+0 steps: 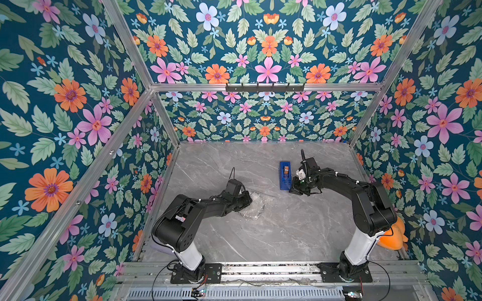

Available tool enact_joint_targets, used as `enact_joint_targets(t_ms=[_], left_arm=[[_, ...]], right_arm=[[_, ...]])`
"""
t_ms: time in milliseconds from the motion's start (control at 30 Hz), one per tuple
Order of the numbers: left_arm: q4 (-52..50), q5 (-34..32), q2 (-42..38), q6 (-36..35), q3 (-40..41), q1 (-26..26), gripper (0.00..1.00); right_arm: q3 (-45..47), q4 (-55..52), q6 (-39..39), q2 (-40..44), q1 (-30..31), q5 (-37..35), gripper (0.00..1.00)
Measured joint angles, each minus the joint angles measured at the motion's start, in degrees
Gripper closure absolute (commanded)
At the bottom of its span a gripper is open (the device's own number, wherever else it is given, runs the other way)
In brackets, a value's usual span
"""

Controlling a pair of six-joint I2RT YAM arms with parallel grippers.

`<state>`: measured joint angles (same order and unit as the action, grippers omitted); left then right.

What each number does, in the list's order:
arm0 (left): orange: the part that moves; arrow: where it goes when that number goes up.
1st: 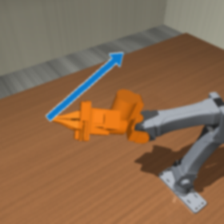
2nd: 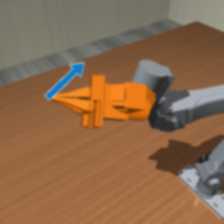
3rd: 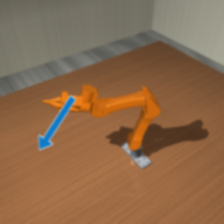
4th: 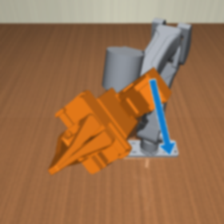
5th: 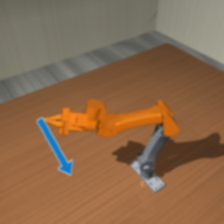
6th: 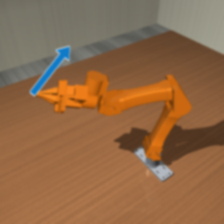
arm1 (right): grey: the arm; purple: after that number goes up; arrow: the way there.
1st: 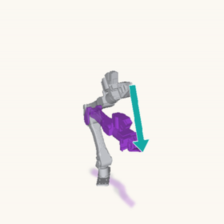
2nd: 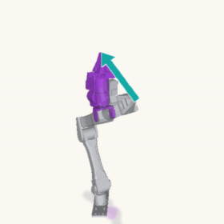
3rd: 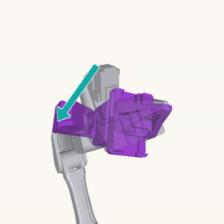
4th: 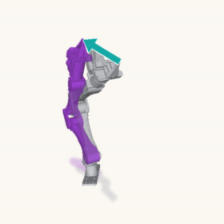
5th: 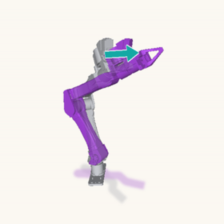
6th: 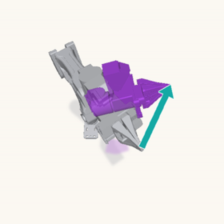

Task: Wrap dinner plates in bubble wrap
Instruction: Tear off the tape using the Tape Cutter.

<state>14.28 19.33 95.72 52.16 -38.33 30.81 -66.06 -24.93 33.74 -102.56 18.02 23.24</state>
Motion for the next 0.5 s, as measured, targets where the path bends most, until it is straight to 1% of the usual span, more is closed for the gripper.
enact_joint_targets(t_ms=[200,367,500], left_arm=[[0.3,0.1,0.2,0.0,0.0,0.0,1.0],[0.9,0.2,0.3,0.0,0.3,0.0,1.0],[1.2,0.2,0.2,0.0,0.5,0.0,1.0]], right_arm=[[0.9,-0.7,-1.0,1.7,2.1,-2.5,1.0],[0.7,-0.8,-1.6,-0.7,2.0,-3.9,1.0],[0.8,-2.4,-2.1,-0.5,2.1,-4.4,1.0]])
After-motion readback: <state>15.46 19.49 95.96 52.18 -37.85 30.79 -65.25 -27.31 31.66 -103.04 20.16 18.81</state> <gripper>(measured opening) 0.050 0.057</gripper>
